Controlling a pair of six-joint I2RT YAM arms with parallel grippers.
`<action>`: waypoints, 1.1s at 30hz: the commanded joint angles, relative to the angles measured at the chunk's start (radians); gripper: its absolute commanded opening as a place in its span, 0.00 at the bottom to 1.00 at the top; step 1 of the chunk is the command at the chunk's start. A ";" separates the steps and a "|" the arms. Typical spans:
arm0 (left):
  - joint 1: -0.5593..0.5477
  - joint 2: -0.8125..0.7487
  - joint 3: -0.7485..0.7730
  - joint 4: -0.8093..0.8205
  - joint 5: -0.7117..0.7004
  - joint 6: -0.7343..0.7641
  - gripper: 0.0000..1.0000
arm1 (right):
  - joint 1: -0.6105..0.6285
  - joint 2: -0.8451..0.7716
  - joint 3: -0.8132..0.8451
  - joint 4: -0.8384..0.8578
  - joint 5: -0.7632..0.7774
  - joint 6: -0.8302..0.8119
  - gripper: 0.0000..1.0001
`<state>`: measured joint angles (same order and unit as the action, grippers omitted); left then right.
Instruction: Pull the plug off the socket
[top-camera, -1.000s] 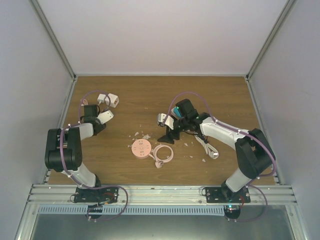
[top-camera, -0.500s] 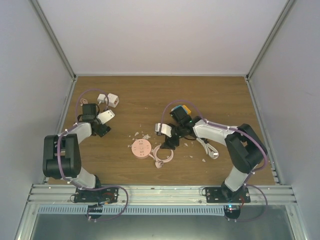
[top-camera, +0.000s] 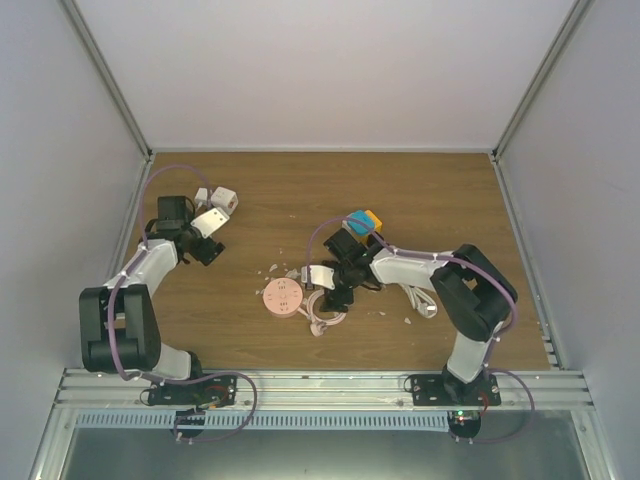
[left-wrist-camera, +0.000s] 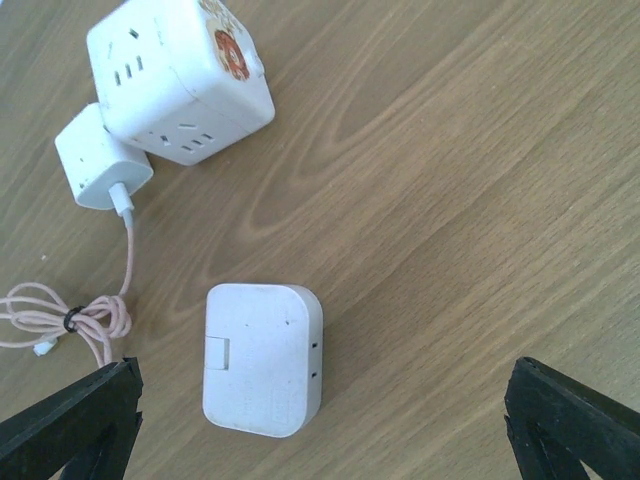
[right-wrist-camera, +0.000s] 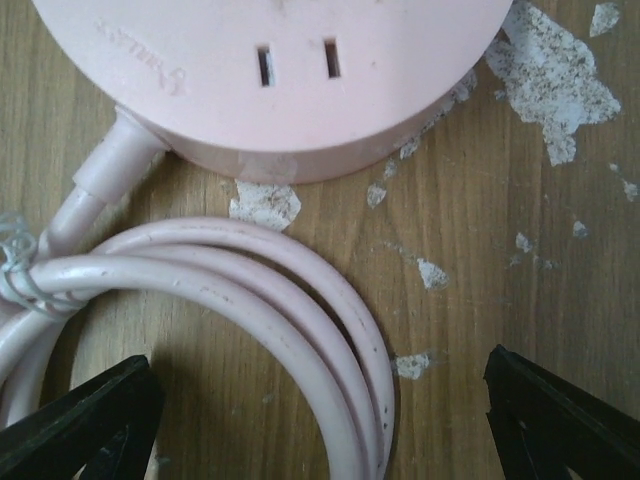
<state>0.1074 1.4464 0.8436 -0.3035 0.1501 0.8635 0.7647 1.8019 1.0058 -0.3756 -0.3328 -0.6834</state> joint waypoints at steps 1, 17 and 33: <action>0.006 -0.036 0.044 -0.019 0.027 -0.021 0.99 | -0.003 -0.049 -0.055 -0.048 0.084 -0.049 0.89; 0.005 -0.057 0.094 -0.036 0.039 -0.037 0.99 | -0.201 -0.384 -0.402 -0.152 0.200 -0.127 0.76; 0.003 -0.046 0.145 -0.063 0.050 -0.051 0.99 | -0.675 -0.584 -0.577 -0.261 0.289 -0.481 0.58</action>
<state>0.1074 1.4124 0.9546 -0.3710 0.1795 0.8333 0.2302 1.1713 0.4805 -0.5457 -0.1841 -1.0042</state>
